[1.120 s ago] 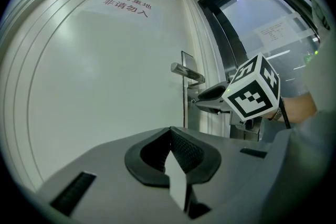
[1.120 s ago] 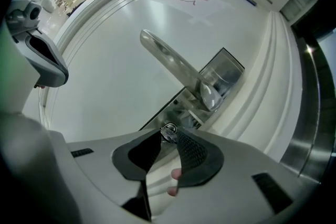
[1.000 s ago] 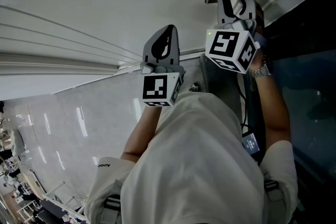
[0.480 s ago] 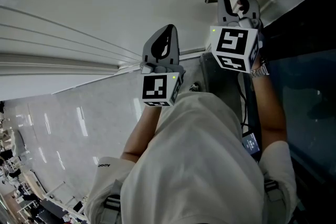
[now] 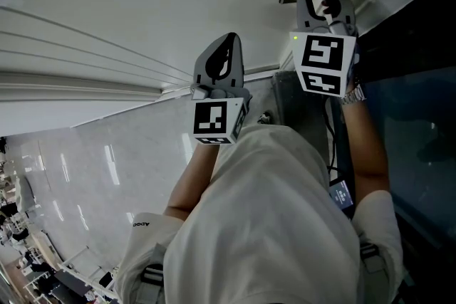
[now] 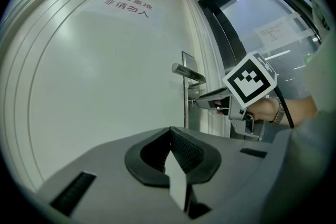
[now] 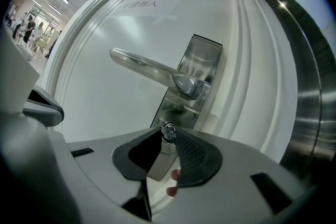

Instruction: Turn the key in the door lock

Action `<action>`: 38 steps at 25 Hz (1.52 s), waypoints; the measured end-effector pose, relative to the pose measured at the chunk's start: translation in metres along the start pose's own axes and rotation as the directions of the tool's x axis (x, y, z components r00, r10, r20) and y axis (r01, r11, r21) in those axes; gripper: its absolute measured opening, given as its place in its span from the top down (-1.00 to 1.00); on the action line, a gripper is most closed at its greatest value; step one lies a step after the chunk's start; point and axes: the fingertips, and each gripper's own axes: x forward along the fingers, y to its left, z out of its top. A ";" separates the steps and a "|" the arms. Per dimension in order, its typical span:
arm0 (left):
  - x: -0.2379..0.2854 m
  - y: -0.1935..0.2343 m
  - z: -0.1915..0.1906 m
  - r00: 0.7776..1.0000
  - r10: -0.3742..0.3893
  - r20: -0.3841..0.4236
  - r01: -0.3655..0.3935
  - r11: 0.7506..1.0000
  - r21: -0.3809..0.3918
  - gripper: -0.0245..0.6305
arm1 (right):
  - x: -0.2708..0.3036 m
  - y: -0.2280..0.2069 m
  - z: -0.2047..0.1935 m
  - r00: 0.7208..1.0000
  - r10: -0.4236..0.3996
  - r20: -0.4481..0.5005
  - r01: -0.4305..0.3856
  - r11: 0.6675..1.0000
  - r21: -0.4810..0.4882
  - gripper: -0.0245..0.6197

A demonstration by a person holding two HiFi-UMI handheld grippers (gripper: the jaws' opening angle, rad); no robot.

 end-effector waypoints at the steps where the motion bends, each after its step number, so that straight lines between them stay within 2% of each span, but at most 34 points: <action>1: 0.000 0.000 0.000 1.000 0.000 -0.001 0.000 1.000 0.001 0.91 | 0.000 0.000 0.000 1.000 0.003 -0.001 -0.003 1.000 0.009 0.65; 5: -0.004 -0.001 0.004 1.000 -0.001 0.002 0.001 1.000 0.002 0.91 | -0.003 -0.002 0.003 1.000 0.018 -0.002 -0.018 0.998 0.060 0.65; 9: -0.005 0.000 0.004 1.000 -0.001 0.001 0.001 1.000 0.008 0.91 | -0.004 -0.003 0.003 0.999 0.054 -0.001 -0.053 0.982 0.182 0.67; 10: -0.005 0.000 0.004 1.000 -0.001 0.003 0.001 1.000 0.007 0.91 | -0.003 -0.004 0.002 0.998 0.057 0.000 -0.055 0.977 0.206 0.73; 11: -0.005 0.000 0.005 1.000 0.000 0.005 0.000 1.000 0.006 0.91 | -0.003 -0.005 0.002 0.999 0.052 -0.001 -0.051 0.975 0.217 0.88; 15: -0.007 0.002 0.006 1.000 0.003 0.005 -0.003 1.000 0.008 0.91 | -0.004 -0.004 0.003 1.000 0.003 0.001 -0.003 0.989 0.145 0.88; 16: -0.007 0.002 0.004 1.000 0.004 0.002 -0.004 1.000 0.008 0.91 | -0.004 -0.004 0.003 1.000 0.007 0.002 -0.007 0.988 0.153 0.88; 20: -0.008 0.003 0.004 1.000 0.005 0.002 -0.005 1.000 0.004 0.91 | -0.003 -0.007 0.000 0.999 0.050 -0.002 -0.048 0.961 0.272 0.88; 23: -0.008 0.003 0.005 1.000 0.004 0.006 -0.004 1.000 0.003 0.91 | -0.003 -0.008 -0.001 0.997 0.072 0.004 -0.068 0.924 0.376 0.88; 25: -0.009 0.004 0.005 1.000 0.006 0.007 -0.006 1.000 0.001 0.91 | -0.003 -0.009 -0.002 0.995 0.096 0.014 -0.091 0.873 0.479 0.88; 27: -0.009 0.005 0.005 1.000 0.009 0.007 -0.009 1.000 0.001 0.91 | -0.003 -0.010 -0.004 0.992 0.121 0.031 -0.115 0.798 0.592 0.88; 31: -0.009 0.007 0.005 1.000 0.011 0.006 -0.011 1.000 0.001 0.91 | -0.002 -0.013 -0.008 0.985 0.153 0.075 -0.155 0.614 0.774 0.88; 35: -0.009 0.006 0.004 1.000 0.010 0.002 -0.010 1.000 0.005 0.91 | -0.002 -0.015 -0.010 0.977 0.177 0.119 -0.188 0.448 0.874 0.88; 38: -0.009 0.008 0.003 1.000 0.012 0.001 -0.012 1.000 0.003 0.91 | 0.000 -0.015 -0.012 0.971 0.189 0.149 -0.201 0.294 0.934 0.88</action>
